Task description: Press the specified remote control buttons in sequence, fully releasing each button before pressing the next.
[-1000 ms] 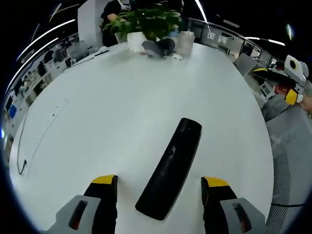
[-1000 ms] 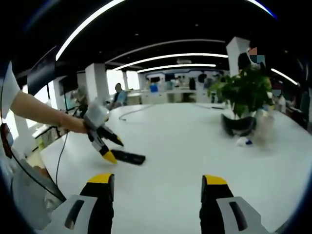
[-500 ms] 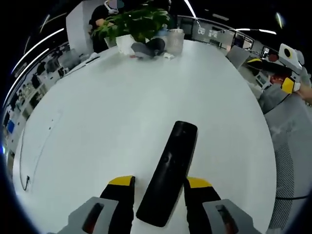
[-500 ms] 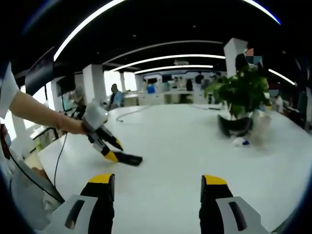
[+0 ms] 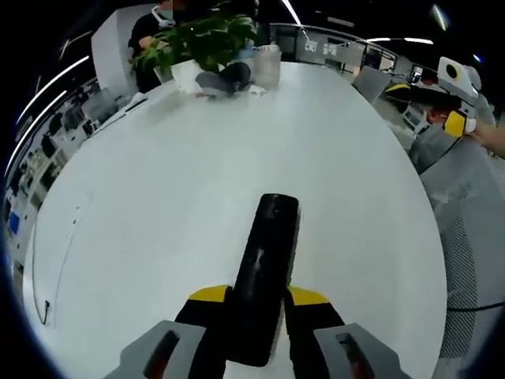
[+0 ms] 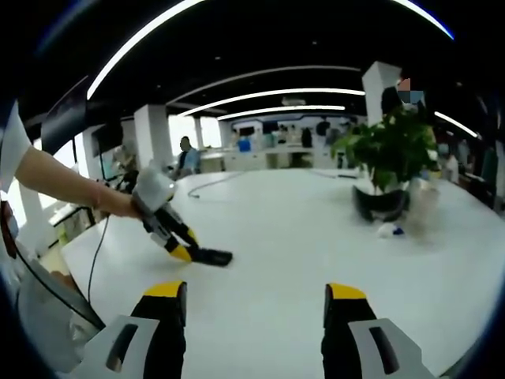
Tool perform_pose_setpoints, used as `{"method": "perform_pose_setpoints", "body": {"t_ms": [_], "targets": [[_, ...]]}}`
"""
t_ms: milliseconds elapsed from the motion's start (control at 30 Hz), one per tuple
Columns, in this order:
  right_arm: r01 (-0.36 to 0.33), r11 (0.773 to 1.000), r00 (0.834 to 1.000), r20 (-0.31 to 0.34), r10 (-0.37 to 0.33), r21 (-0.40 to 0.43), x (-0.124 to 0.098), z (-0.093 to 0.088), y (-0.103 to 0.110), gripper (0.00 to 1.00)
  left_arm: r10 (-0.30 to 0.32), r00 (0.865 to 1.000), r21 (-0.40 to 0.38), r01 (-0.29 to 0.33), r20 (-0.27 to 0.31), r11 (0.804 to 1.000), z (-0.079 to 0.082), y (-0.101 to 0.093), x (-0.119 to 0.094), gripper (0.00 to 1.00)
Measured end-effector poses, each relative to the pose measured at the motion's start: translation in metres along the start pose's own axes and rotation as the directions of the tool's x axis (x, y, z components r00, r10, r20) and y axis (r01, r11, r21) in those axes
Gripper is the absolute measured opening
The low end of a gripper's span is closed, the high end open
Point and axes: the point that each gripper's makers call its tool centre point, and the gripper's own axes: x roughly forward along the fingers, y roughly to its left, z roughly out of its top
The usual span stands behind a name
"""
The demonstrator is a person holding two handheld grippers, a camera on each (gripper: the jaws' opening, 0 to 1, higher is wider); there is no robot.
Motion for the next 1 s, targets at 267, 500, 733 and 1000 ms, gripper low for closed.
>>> {"method": "perform_pose_setpoints", "body": {"t_ms": [267, 500, 733, 1000], "targets": [[-0.002, 1.000, 1.000, -0.001, 0.002, -0.003, 0.000, 0.000, 0.001, 0.69, -0.017, 1.000, 0.015, 0.017, -0.012, 1.000, -0.002, -0.005, -0.002, 0.24], [-0.004, 1.000, 1.000, -0.002, 0.004, -0.005, 0.001, 0.000, 0.001, 0.69, -0.018, 0.999, 0.030, 0.019, -0.026, 0.999, -0.004, -0.007, -0.003, 0.24], [-0.009, 1.000, 1.000, -0.004, 0.008, -0.008, 0.001, 0.000, 0.002, 0.69, -0.028, 0.999, 0.042, 0.030, -0.037, 0.999, -0.007, -0.013, -0.005, 0.24], [-0.002, 1.000, 1.000, 0.001, 0.002, -0.003, 0.000, 0.001, 0.001, 0.69, -0.033, 0.998, 0.052, 0.035, -0.047, 0.998, -0.009, -0.017, -0.006, 0.24]]}}
